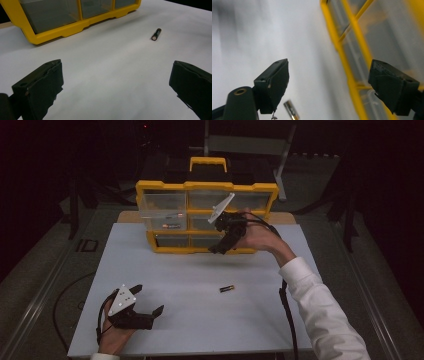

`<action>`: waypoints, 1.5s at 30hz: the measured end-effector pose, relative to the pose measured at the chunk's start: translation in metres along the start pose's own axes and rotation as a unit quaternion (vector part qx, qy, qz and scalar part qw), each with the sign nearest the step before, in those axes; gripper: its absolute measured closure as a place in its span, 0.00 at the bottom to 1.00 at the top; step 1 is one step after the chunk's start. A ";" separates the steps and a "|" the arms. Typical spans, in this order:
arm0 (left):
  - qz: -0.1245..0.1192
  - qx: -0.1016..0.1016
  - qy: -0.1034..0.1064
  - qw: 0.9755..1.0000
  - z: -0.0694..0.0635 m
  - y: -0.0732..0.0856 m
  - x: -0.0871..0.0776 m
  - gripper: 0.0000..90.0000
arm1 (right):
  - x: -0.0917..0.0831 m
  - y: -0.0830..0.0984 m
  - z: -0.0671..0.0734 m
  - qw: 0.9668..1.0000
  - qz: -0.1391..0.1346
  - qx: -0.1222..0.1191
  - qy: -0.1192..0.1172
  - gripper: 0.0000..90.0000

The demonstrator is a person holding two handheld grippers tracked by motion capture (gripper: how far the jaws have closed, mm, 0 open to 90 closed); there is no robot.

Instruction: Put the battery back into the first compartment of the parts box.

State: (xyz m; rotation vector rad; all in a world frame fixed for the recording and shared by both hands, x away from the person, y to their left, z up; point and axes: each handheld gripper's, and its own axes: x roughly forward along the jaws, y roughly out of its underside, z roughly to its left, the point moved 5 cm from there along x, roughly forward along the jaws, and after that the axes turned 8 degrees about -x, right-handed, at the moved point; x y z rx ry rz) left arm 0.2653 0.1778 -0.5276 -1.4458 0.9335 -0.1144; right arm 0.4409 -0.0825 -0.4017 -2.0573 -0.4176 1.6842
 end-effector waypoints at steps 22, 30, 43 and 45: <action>0.004 0.001 0.001 1.000 -0.001 0.000 0.002 0.00 | 0.066 0.087 0.046 0.996 0.066 -0.014 -0.063 0.19; 0.004 0.002 0.000 1.000 -0.001 0.000 0.002 0.00 | 0.083 0.099 0.055 0.993 0.086 -0.013 -0.083 0.22; 0.002 0.002 -0.001 1.000 -0.001 0.000 0.001 0.00 | 0.103 0.108 0.067 0.987 0.123 -0.026 -0.102 0.51; 0.002 0.002 -0.001 1.000 -0.001 0.000 0.001 0.00 | 0.104 0.109 0.067 0.986 0.121 -0.038 -0.106 0.61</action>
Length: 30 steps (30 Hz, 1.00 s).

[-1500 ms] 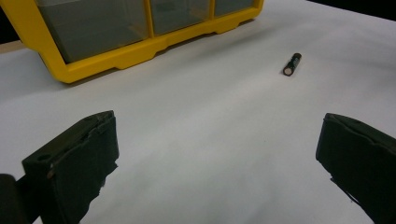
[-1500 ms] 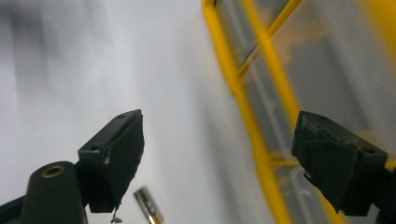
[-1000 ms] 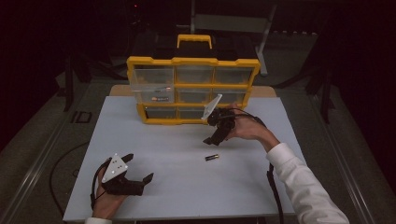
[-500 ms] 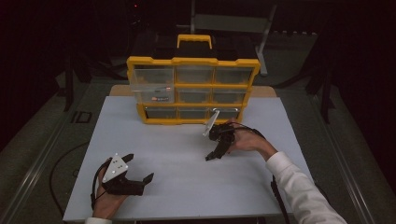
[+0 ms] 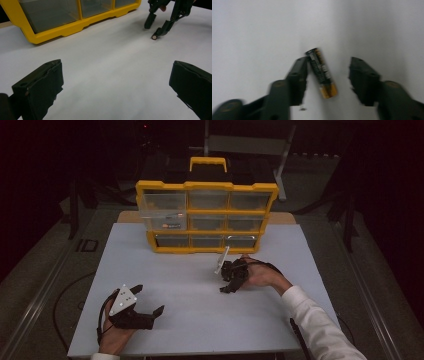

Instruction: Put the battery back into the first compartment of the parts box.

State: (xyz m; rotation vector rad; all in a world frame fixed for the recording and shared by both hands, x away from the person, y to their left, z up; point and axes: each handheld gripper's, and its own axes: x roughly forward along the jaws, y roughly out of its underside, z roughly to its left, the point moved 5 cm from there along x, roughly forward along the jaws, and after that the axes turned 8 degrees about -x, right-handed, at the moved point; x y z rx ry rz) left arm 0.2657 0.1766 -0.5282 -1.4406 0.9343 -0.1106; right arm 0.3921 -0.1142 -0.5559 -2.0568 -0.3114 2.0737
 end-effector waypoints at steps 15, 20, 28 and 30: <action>0.000 0.000 -0.001 1.000 0.000 0.000 0.000 0.00 | -0.019 -0.009 -0.009 0.999 -0.033 0.024 0.013 0.85; 0.001 0.000 0.000 1.000 0.000 0.000 0.000 0.00 | -0.057 -0.024 -0.023 0.995 -0.070 0.048 0.044 0.85; 0.002 0.001 -0.001 1.000 0.000 0.000 0.001 0.00 | -0.140 -0.064 -0.046 0.981 -0.159 0.055 0.093 0.85; 0.001 0.000 0.000 1.000 0.000 0.000 0.001 0.00 | -0.155 -0.072 -0.049 0.978 -0.172 0.057 0.099 0.85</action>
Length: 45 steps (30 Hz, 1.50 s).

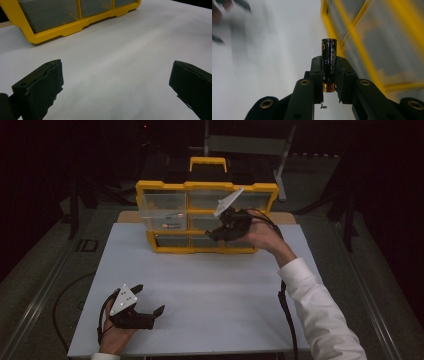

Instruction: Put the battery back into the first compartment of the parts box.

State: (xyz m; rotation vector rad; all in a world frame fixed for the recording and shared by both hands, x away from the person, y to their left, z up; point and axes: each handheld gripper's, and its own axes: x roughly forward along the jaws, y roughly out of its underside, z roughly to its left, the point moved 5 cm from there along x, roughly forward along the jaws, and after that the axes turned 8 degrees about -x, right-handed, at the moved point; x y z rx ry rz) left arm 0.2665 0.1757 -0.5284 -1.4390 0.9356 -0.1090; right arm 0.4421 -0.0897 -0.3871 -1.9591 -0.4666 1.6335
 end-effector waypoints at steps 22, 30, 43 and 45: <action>-0.003 -0.002 0.002 1.000 0.001 0.001 -0.001 0.00 | -0.044 -0.131 -0.026 0.995 -0.101 0.018 0.016 0.85; -0.003 -0.001 0.003 1.000 0.002 0.001 -0.002 0.00 | -0.020 -0.148 -0.025 0.994 -0.105 0.032 0.002 0.82; 0.000 0.001 0.003 1.000 0.001 0.000 -0.001 0.00 | -0.031 -0.090 -0.022 0.993 -0.095 0.038 0.051 0.20; -0.001 0.002 0.003 1.000 0.000 0.000 0.000 0.00 | -0.031 -0.073 -0.019 0.993 -0.092 0.037 0.060 0.19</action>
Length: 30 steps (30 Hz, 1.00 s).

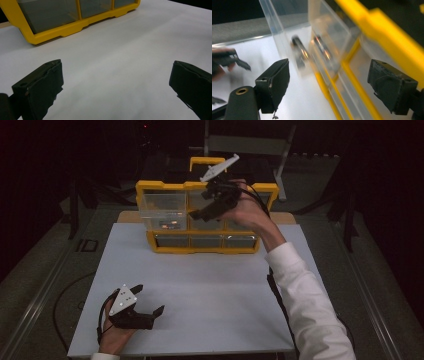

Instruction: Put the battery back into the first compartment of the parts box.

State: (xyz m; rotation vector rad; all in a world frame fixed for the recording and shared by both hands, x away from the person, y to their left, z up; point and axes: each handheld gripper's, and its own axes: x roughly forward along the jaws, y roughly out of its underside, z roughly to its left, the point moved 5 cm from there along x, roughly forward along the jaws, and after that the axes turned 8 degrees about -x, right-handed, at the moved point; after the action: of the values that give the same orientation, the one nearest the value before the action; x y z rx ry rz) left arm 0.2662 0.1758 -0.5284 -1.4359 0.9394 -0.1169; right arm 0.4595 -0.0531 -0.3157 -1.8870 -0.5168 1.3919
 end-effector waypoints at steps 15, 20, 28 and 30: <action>0.000 -0.001 -0.003 1.000 0.000 0.000 0.001 0.00 | -0.007 0.179 0.037 0.992 0.002 0.088 0.093 0.19; -0.001 -0.005 -0.003 1.000 0.000 0.000 0.002 0.00 | -0.018 0.240 0.051 0.982 -0.001 0.134 0.132 0.19; -0.006 -0.008 -0.008 1.000 0.003 -0.001 0.001 0.00 | -0.045 0.297 0.085 0.965 -0.048 0.166 0.195 0.17; -0.009 -0.013 -0.008 1.000 0.004 -0.001 0.001 0.00 | -0.050 0.312 0.092 0.960 -0.052 0.173 0.214 0.16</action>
State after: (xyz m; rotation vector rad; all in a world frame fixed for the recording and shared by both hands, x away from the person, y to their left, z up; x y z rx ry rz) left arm 0.2698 0.1783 -0.5281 -1.4683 0.9180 -0.1062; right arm 0.3261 -0.2639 -0.5310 -1.7695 -0.1432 0.8971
